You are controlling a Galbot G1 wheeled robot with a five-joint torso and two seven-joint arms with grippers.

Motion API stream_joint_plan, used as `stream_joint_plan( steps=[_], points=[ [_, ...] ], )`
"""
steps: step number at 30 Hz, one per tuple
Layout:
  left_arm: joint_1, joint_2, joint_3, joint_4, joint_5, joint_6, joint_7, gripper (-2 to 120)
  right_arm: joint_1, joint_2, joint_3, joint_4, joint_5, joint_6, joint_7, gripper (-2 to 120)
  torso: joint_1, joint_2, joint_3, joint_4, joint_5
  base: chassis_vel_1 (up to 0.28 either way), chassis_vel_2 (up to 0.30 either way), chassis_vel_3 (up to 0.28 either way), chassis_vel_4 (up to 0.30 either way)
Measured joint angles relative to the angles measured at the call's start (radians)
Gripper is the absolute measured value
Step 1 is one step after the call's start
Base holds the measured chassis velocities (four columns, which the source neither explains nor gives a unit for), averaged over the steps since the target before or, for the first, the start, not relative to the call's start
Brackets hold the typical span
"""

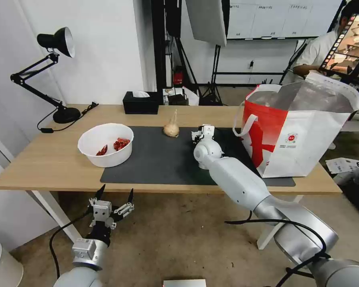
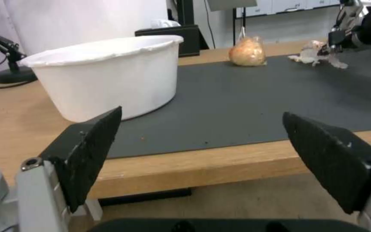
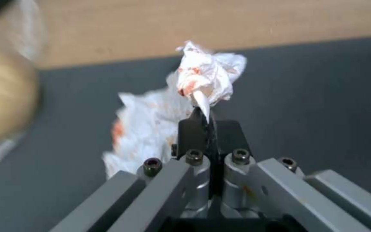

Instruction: Pick up the trash from the table and place it into the takeout bag.

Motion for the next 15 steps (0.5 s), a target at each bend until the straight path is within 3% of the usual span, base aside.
stream_joint_plan(
  steps=[7,11,13,15],
  points=[
    [0.004,-0.002,0.000,-0.013,-0.001,-0.001,-0.001,100,-0.070,-0.117,-0.007,0.244,-0.061,0.044,-0.003,0,0.000,0.000,0.000,-0.0001,0.0000,0.000,0.000,0.000,0.000],
    [0.004,-0.007,0.006,-0.016,-0.001,-0.002,-0.002,100,-0.132,-0.222,-0.002,0.444,-0.252,0.127,-0.066,0,0.000,0.000,0.000,-0.0001,0.0002,0.000,0.000,0.000,0.000],
    [0.004,-0.009,0.007,-0.017,-0.001,-0.002,-0.002,100,-0.142,-0.243,0.005,0.480,-0.273,0.139,-0.074,0,0.000,0.000,0.000,-0.0001,0.0001,0.000,0.000,0.000,0.000],
    [0.004,-0.008,0.010,-0.020,-0.001,-0.002,-0.002,100,-0.157,-0.304,0.038,0.601,-0.291,0.150,-0.061,0,0.000,0.000,0.000,-0.0001,0.0001,0.000,0.000,0.000,0.000]
  ],
)
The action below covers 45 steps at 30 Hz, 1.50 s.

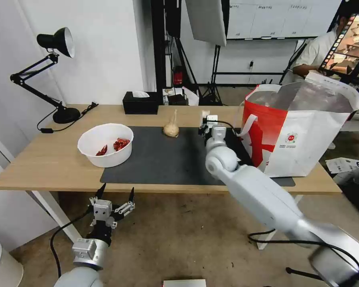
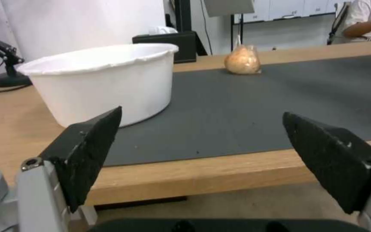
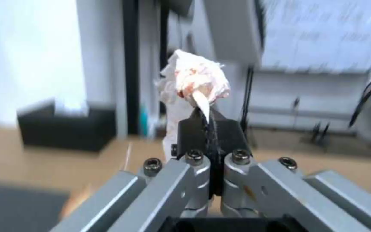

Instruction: Pick up the trash from the table and place it into the takeout bag.

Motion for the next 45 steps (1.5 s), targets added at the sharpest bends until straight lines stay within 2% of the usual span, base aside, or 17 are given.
stream_joint_plan(
  steps=[2,4,5,8,9,12,18,22,25,30,33,35,37,38,41,43,45],
  points=[
    [0.000,0.001,0.000,0.000,0.000,-0.001,0.000,100,0.000,-0.016,0.009,0.026,0.000,0.000,0.015,0,0.000,0.000,0.000,0.0000,0.0000,0.000,0.000,0.000,0.000],
    [0.002,0.006,0.007,-0.001,0.004,-0.010,-0.015,100,0.028,-0.088,0.038,0.102,0.022,-0.027,0.089,0,0.000,0.000,0.000,-0.0001,0.0002,0.000,0.000,0.000,0.000],
    [0.002,0.006,0.007,-0.001,0.004,-0.010,-0.015,100,0.028,-0.088,0.038,0.102,0.022,-0.027,0.089,0,0.000,0.000,0.000,-0.0001,0.0002,0.000,0.000,0.000,0.000],
    [0.007,0.007,0.014,-0.007,0.008,-0.015,-0.025,100,0.100,-0.173,0.075,0.146,0.111,-0.083,0.206,0,0.000,0.000,0.000,0.0000,0.0001,0.000,0.000,0.000,0.000],
    [0.007,0.007,0.014,-0.007,0.008,-0.015,-0.025,100,0.100,-0.173,0.075,0.146,0.111,-0.083,0.206,0,0.000,0.000,0.000,0.0000,0.0001,0.000,0.000,0.000,0.000],
    [0.011,0.006,0.018,-0.015,0.009,-0.016,-0.025,100,0.166,-0.245,0.110,0.135,0.221,-0.140,0.308,0,0.000,0.000,0.000,-0.0001,-0.0002,0.000,0.000,0.000,0.000],
    [0.011,0.007,0.027,-0.021,0.010,-0.017,-0.024,100,0.184,-0.314,0.133,0.120,0.395,-0.203,0.375,0,0.000,0.000,0.000,-0.0002,0.0001,0.000,0.000,0.000,0.000],
    [0.011,0.008,0.033,-0.025,0.010,-0.017,-0.023,100,0.167,-0.328,0.149,0.138,0.503,-0.237,0.418,0,0.000,0.000,0.000,0.0000,0.0001,0.000,0.000,0.000,0.000],
    [0.008,0.009,0.039,-0.033,0.011,-0.015,-0.022,100,0.165,-0.333,0.157,0.145,0.568,-0.283,0.455,8,0.000,0.000,0.000,0.0001,-0.0002,0.000,0.000,0.000,0.000],
    [0.002,0.005,0.040,-0.043,0.011,-0.006,-0.022,100,0.164,-0.351,0.162,0.155,0.588,-0.347,0.470,25,0.000,0.000,0.000,0.0000,-0.0001,0.000,0.000,0.000,0.000],
    [0.004,0.005,0.037,-0.044,0.011,-0.006,-0.022,100,0.162,-0.356,0.164,0.162,0.592,-0.354,0.470,32,0.000,0.000,0.000,-0.0001,-0.0002,0.000,0.000,0.000,0.000],
    [0.010,0.007,0.032,-0.044,0.009,-0.007,-0.022,100,0.158,-0.361,0.170,0.170,0.598,-0.360,0.468,46,0.000,0.000,0.000,0.0000,-0.0003,0.000,0.000,0.000,0.000],
    [0.011,0.007,0.031,-0.044,0.009,-0.008,-0.022,100,0.156,-0.362,0.171,0.171,0.599,-0.360,0.467,48,0.000,0.000,0.000,0.0000,-0.0003,0.000,0.000,0.000,0.000],
    [0.012,0.007,0.031,-0.044,0.008,-0.008,-0.022,100,0.150,-0.362,0.174,0.174,0.600,-0.360,0.459,55,0.000,0.000,0.000,0.0000,-0.0003,0.000,0.000,0.000,0.000],
    [0.010,0.008,0.031,-0.044,0.007,-0.008,-0.022,100,0.128,-0.363,0.184,0.190,0.600,-0.340,0.429,65,0.000,0.000,0.000,0.0000,-0.0002,0.000,0.000,0.000,0.000],
    [0.006,0.008,0.032,-0.047,0.006,-0.009,-0.022,100,0.074,-0.374,0.212,0.236,0.601,-0.258,0.343,76,0.000,0.000,0.000,0.0001,-0.0003,0.000,0.000,0.000,0.000],
    [0.004,0.008,0.032,-0.049,0.005,-0.009,-0.022,100,0.047,-0.379,0.227,0.259,0.596,-0.218,0.297,79,0.000,0.000,0.000,0.0000,-0.0002,0.000,0.000,0.000,0.000]
  ],
)
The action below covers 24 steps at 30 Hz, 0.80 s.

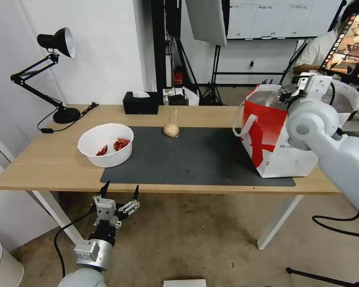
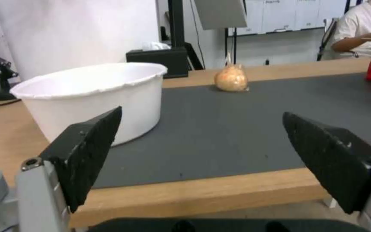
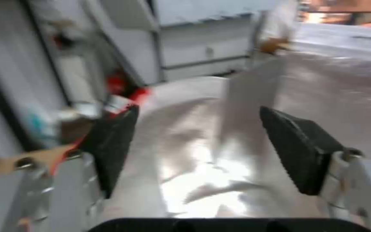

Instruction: Pick up the trash from the table and place it into the takeout bag.

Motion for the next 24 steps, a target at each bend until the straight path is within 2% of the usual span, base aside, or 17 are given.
stream_joint_plan(
  steps=[2,3,5,7,9,10,13,15,17,18,21,22,24],
  points=[
    [-0.003,-0.001,0.001,-0.005,-0.001,0.000,0.000,100,-0.070,-0.019,0.045,0.053,-0.033,0.076,-0.122,88,0.000,0.000,0.000,0.0002,0.0000,0.000,0.000,0.000,0.000],
    [-0.003,-0.001,0.001,-0.005,-0.001,0.000,0.000,100,-0.070,-0.019,0.045,0.053,-0.033,0.076,-0.122,88,0.000,0.000,0.000,0.0002,0.0000,0.000,0.000,0.000,0.000],
    [-0.011,-0.006,0.004,-0.009,-0.001,0.000,0.000,100,-0.196,-0.053,0.112,0.132,-0.112,0.156,-0.285,97,0.000,0.000,0.000,-0.0001,0.0000,0.000,0.000,0.000,0.000],
    [-0.013,-0.008,0.004,-0.010,-0.001,0.000,0.000,100,-0.236,-0.063,0.129,0.157,-0.138,0.174,-0.319,99,0.000,0.000,0.000,-0.0002,0.0001,0.000,0.000,0.000,0.000],
    [0.004,-0.026,-0.011,-0.017,0.004,-0.008,0.002,100,-0.364,-0.075,0.164,0.232,-0.201,0.213,-0.391,100,0.000,0.000,0.000,-0.0008,-0.0002,0.000,0.000,0.000,0.000],
    [0.004,-0.026,-0.011,-0.017,0.004,-0.008,0.002,100,-0.364,-0.075,0.164,0.232,-0.201,0.213,-0.391,100,0.000,0.000,0.000,-0.0008,-0.0002,0.000,0.000,0.000,0.000],
    [0.065,-0.070,-0.055,-0.038,0.027,-0.031,0.001,100,-0.531,-0.041,0.195,0.290,-0.309,0.239,-0.486,100,0.000,0.000,0.000,0.0012,0.0000,0.000,0.000,0.000,0.000],
    [0.070,-0.073,-0.058,-0.040,0.029,-0.033,0.001,100,-0.558,-0.035,0.203,0.296,-0.328,0.246,-0.502,100,0.000,0.000,0.000,0.0014,0.0000,0.000,0.000,0.000,0.000],
    [0.080,-0.081,-0.067,-0.042,0.034,-0.037,0.001,100,-0.833,0.032,0.298,0.324,-0.484,0.306,-0.618,100,0.000,0.000,0.000,0.0000,-0.0002,0.000,0.000,0.000,0.000],
    [0.080,-0.081,-0.067,-0.042,0.034,-0.037,0.001,100,-0.833,0.032,0.298,0.324,-0.484,0.306,-0.618,100,0.000,0.000,0.000,0.0000,-0.0002,0.000,0.000,0.000,0.000],
    [0.082,-0.081,-0.066,-0.033,0.039,-0.038,0.003,100,-1.087,0.129,0.375,0.315,-0.646,0.391,-0.700,100,0.000,0.000,0.000,-0.0007,-0.0001,0.000,0.000,0.000,0.000],
    [0.082,-0.081,-0.066,-0.033,0.039,-0.038,0.003,100,-1.087,0.129,0.375,0.315,-0.646,0.391,-0.700,100,0.000,0.000,0.000,-0.0007,-0.0001,0.000,0.000,0.000,0.000],
    [0.085,-0.081,-0.065,-0.026,0.044,-0.038,0.003,100,-1.199,0.185,0.387,0.300,-0.733,0.430,-0.712,100,0.000,0.000,0.000,-0.0005,0.0000,0.000,0.000,0.000,0.000]
  ],
)
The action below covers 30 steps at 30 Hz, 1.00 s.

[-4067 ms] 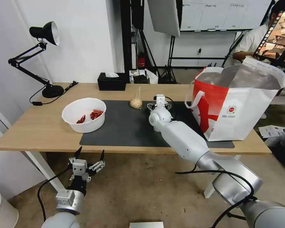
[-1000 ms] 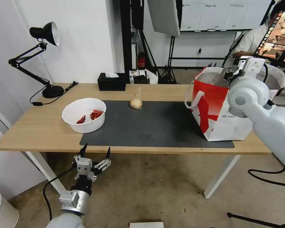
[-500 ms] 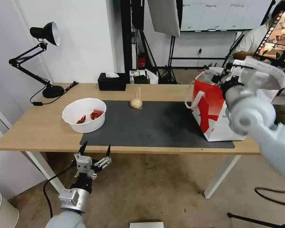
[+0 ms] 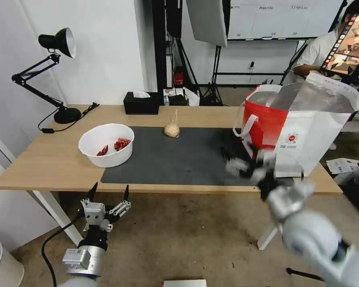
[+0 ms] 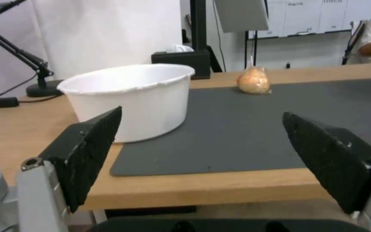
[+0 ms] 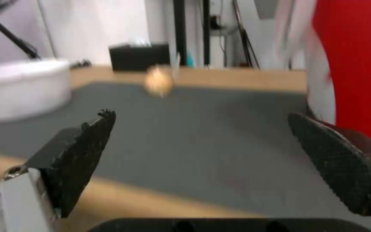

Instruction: Pick up the trash from the table and place it into the takeout bag.

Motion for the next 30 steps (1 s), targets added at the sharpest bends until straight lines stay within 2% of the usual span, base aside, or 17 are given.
stream_joint_plan(
  steps=[5,9,30],
  points=[
    [0.001,0.000,0.003,0.017,0.004,0.001,0.001,100,-0.085,0.088,-0.003,-0.050,-0.120,0.037,0.013,100,0.000,0.000,0.000,0.0003,-0.0002,0.000,0.000,0.000,0.000],
    [0.002,0.001,0.005,0.027,0.005,0.002,0.023,100,-0.085,0.108,-0.011,-0.078,-0.137,0.039,0.027,100,0.000,0.000,0.000,0.0005,-0.0001,0.000,0.000,0.000,0.000],
    [0.008,0.002,0.009,0.026,0.006,0.004,0.028,100,-0.067,0.097,-0.027,-0.085,-0.122,0.021,0.048,100,0.000,0.000,0.000,0.0005,0.0000,0.000,0.000,0.000,0.000]
  ],
)
